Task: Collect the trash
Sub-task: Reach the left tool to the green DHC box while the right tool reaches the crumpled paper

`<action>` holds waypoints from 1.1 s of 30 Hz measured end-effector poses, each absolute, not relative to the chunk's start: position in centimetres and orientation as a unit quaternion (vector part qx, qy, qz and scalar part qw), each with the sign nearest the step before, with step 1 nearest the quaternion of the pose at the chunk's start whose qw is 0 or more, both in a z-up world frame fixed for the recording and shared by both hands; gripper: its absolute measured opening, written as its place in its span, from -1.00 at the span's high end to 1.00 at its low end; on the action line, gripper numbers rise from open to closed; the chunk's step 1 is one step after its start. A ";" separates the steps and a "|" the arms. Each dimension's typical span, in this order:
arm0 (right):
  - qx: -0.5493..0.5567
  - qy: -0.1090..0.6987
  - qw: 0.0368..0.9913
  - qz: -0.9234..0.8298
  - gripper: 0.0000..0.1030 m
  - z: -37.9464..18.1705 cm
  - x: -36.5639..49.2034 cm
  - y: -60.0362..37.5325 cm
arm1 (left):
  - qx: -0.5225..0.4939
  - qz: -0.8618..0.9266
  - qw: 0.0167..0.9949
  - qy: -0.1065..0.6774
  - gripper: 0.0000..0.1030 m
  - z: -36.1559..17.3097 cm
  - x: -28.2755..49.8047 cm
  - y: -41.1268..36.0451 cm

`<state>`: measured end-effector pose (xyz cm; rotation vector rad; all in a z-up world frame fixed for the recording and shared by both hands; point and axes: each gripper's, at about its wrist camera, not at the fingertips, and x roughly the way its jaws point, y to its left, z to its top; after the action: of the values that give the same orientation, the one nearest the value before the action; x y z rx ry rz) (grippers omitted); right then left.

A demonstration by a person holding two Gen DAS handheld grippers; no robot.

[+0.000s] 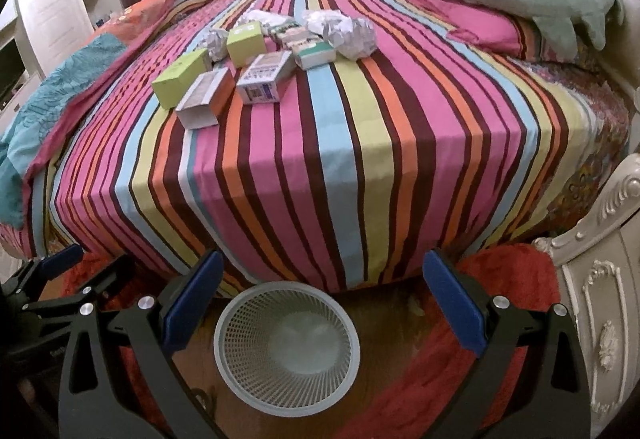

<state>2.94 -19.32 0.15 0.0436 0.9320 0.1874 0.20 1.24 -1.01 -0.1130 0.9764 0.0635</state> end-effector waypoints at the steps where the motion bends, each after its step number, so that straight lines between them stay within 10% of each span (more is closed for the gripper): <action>1: 0.021 0.451 0.888 0.091 -0.85 0.0 3.0 -19.3 | -0.056 0.030 0.880 0.471 -0.88 -1.2 0.2 1.3; 33: 0.030 0.409 0.909 0.074 -0.85 1.4 8.2 -21.1 | -0.113 0.081 0.879 0.456 -0.88 -1.2 4.6 7.0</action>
<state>8.24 -21.13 1.45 0.0610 0.8430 0.1536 4.57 6.99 -1.16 -0.2363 0.9513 0.1686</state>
